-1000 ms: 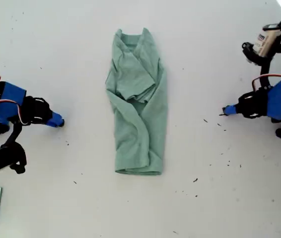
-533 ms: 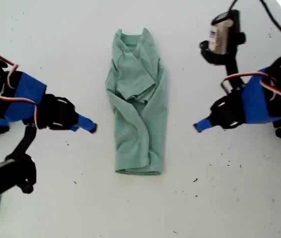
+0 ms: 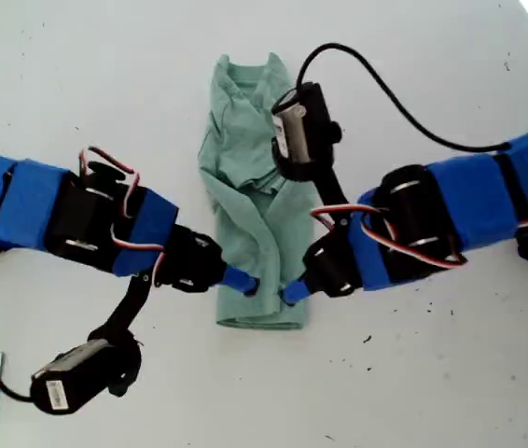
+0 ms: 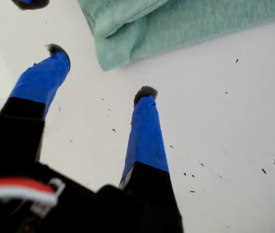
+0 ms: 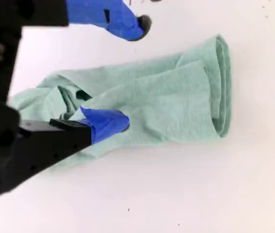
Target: Fold t shirt
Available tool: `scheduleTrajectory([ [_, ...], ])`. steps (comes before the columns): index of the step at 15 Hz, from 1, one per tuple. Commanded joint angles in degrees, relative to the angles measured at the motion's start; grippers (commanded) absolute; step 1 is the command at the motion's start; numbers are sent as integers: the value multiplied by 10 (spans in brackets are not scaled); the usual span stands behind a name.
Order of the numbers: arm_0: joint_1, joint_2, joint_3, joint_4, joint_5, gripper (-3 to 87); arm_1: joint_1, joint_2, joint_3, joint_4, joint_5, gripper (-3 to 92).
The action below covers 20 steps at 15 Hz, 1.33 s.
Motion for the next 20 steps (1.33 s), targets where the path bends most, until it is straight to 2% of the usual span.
scheduleTrajectory([
  [1,-6,-26,-33,-12,15,256,-15,-27,-50,-34,-4,270],
  [5,-8,-130,-44,-56,17,275,-27,-102,-30,-106,9,255],
  [6,-6,-161,-56,-69,18,256,-32,-129,-30,-124,17,257],
  [8,8,-196,-62,-86,5,117,-45,-185,-18,-170,33,232],
  [9,15,-203,-70,-87,6,30,-52,-214,-20,-185,39,169],
  [10,21,-200,-78,-85,7,-2,-57,-221,-27,-181,50,21],
  [12,35,-185,-107,-76,11,-2,-62,-189,-61,-138,36,22],
  [15,59,-162,-156,-70,25,-2,-78,-93,-119,-82,-49,22],
  [17,68,-158,-170,-72,33,-2,-101,-89,-199,-31,-75,23],
  [20,78,-156,-180,-88,43,-2,-120,-88,-214,-65,-90,23],
])
